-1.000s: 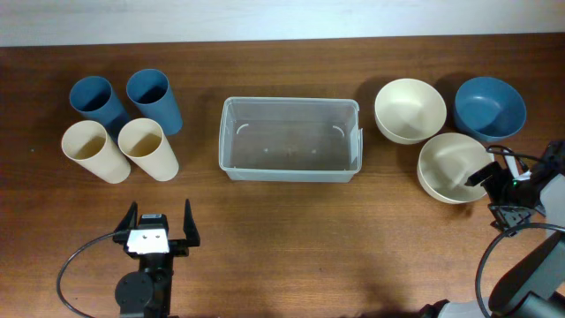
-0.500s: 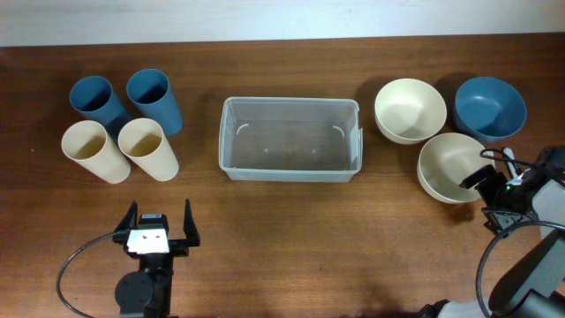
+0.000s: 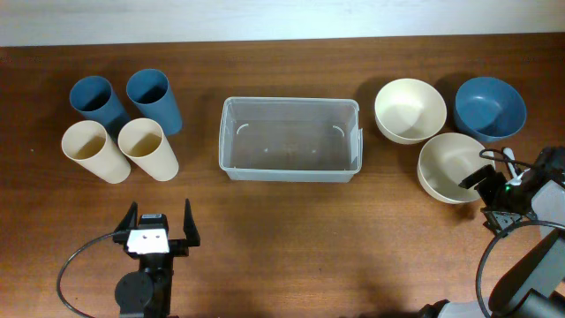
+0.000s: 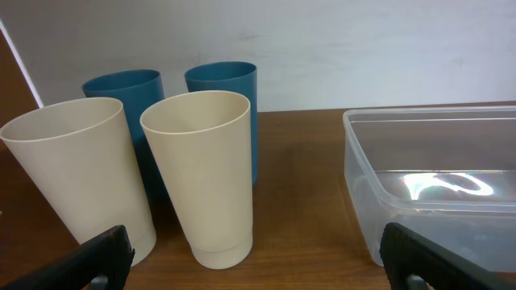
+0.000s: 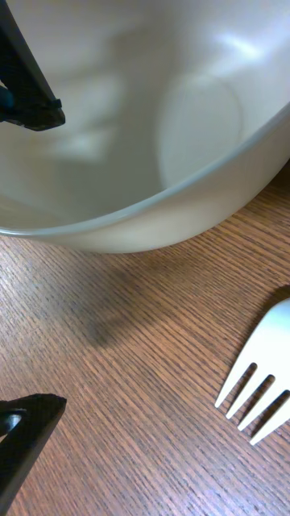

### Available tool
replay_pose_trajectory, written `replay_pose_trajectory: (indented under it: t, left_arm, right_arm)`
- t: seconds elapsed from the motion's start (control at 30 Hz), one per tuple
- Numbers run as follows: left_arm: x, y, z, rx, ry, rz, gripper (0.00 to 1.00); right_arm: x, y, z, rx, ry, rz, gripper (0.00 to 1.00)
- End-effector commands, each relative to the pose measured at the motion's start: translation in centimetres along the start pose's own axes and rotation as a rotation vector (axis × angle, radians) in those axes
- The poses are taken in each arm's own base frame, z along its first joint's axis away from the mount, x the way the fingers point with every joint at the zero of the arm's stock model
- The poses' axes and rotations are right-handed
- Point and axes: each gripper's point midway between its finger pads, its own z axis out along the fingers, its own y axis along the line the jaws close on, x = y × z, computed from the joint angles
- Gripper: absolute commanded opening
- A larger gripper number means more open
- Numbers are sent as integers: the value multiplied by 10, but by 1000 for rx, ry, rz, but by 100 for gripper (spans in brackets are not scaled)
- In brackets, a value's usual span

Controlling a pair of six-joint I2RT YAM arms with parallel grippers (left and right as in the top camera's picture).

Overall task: Pack container
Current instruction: 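Lower the right gripper to the front cream bowl's rim and grip it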

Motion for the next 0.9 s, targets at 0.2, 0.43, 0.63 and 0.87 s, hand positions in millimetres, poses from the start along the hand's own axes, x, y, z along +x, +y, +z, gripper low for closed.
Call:
replay_pose_trajectory:
  t: [0.2,0.43,0.63,0.87]
  left_arm:
    - [1,0,0,1,1,8,100]
    - [1,0,0,1,1,8,100]
    - [1,0,0,1,1,8,100]
    - [1,0,0,1,1,8,100]
  right_arm:
    - [3,-1,1,-6,7,-16,99]
    - [0,1,1,-13,-4,-20,99]
    - [-1,2,1,-17,-7,-26,99]
    - [2,14,9,-27,-22,-117,99]
